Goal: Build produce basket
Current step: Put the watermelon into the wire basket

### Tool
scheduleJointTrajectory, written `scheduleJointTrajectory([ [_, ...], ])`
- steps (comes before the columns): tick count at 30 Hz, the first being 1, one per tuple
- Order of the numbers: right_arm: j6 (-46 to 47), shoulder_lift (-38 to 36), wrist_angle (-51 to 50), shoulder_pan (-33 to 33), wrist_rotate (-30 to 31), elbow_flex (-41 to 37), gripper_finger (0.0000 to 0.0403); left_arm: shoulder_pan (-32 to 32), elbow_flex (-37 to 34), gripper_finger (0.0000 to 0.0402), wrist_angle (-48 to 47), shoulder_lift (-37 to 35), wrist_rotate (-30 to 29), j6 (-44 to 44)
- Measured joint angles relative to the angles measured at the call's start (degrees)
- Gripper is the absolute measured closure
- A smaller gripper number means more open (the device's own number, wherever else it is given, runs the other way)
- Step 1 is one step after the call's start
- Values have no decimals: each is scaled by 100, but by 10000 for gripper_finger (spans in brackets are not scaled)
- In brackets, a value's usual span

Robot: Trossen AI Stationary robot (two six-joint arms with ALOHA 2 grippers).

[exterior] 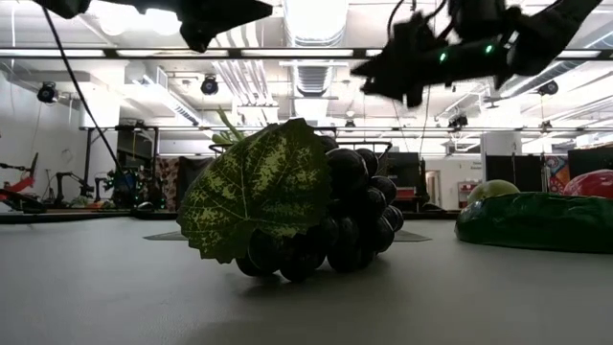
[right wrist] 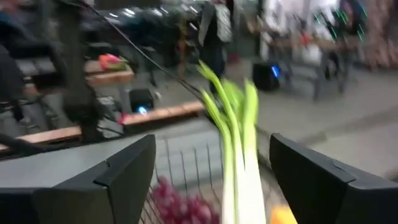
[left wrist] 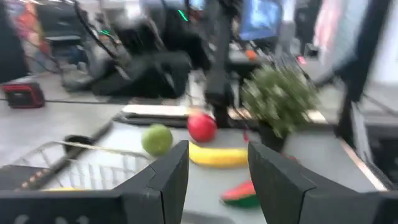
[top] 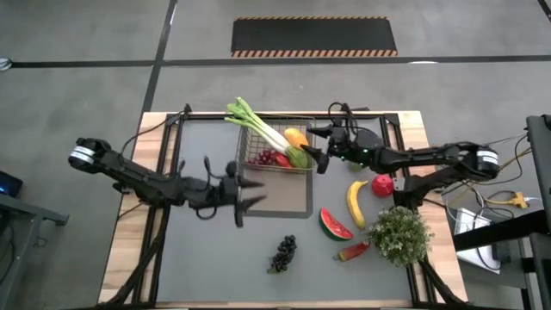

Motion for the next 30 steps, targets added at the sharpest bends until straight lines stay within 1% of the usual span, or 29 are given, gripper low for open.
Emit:
scheduleJointTrajectory([
  [2, -376, -157, 7, 3, -128, 0, 126, -126, -7, 253, -13, 105, -4, -37],
  [4, -415, -226, 61, 60, -250, -4, 145, -167, -6, 253, 271, 214, -16, -221],
  [7, -518, -342, 78, 220, -649, -7, 177, -187, -7, 253, 568, 416, -33, -315],
  [12, -633, -526, -359, 422, -637, -13, 223, -178, 19, 253, 685, 571, -54, -295],
  [16, -506, -715, -581, 651, -842, -13, 257, -169, 15, 253, 716, 609, -157, -312],
  [19, -199, -906, -864, 924, -1367, 3, 282, -169, 15, 253, 717, 608, -156, -314],
  [21, 1, -1084, -1496, 1128, -1705, 184, 299, -169, 15, 253, 717, 598, -157, -206],
  [23, 214, -1197, -2440, 1373, -1778, 479, 316, -169, 17, 253, 717, 583, -157, -17],
  [27, 308, -1213, -4829, 2004, -1771, 1258, 345, -160, 26, 253, 719, 581, -157, 270],
  [30, 644, -1051, -6116, 2445, -1611, 1775, 362, -152, 24, 253, 720, 578, -157, 312],
])
